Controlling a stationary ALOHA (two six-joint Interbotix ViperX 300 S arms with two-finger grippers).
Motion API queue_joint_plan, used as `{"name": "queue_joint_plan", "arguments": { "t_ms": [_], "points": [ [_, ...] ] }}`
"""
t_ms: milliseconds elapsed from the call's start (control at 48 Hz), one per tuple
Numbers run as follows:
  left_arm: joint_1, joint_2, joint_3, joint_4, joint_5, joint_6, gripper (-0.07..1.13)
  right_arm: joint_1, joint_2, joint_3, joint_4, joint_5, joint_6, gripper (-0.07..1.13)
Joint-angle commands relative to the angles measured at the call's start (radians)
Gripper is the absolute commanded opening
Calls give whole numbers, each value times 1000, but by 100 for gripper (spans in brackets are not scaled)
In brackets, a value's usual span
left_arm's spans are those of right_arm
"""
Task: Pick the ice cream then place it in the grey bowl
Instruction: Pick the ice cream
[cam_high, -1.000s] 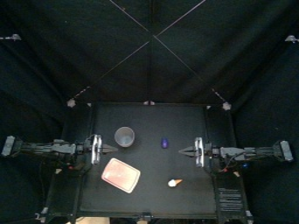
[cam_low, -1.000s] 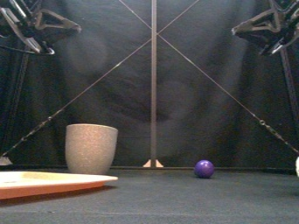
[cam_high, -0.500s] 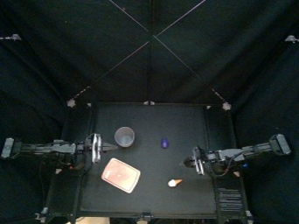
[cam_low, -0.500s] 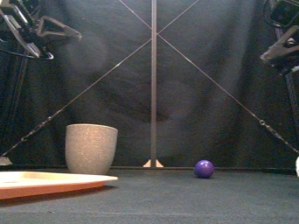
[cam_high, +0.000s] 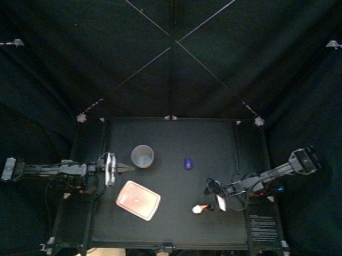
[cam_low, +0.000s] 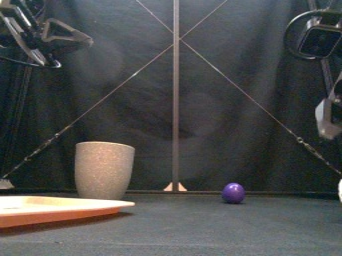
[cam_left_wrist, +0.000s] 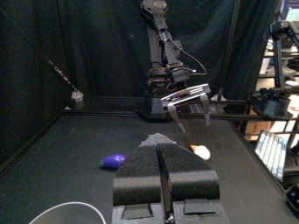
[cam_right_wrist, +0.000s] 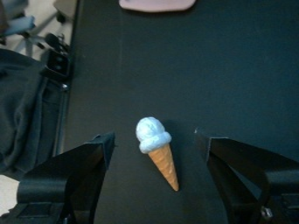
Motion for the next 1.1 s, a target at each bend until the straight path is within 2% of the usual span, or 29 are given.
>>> {"name": "queue_joint_plan", "arguments": {
  "t_ms": [21, 188, 521, 833, 979, 1104],
  "points": [
    [-5, 3, -14, 2, -2, 2, -3, 2, 60, -32, 18, 14, 3, 105],
    [-3, 3, -12, 0, -2, 2, -3, 14, 124, -55, 57, 14, 2, 104],
    [-3, -2, -12, 0, -2, 2, -3, 87, 281, -120, 117, 14, 2, 104],
    [-3, -2, -12, 0, -2, 2, -3, 92, 411, -179, 106, 17, -2, 101],
    [-3, -3, -12, 0, -2, 2, -3, 91, 422, -184, 101, 17, -2, 86],
    [-5, -3, -11, 0, -2, 2, -3, 91, 420, -183, 101, 17, -2, 63]
  ]
}}
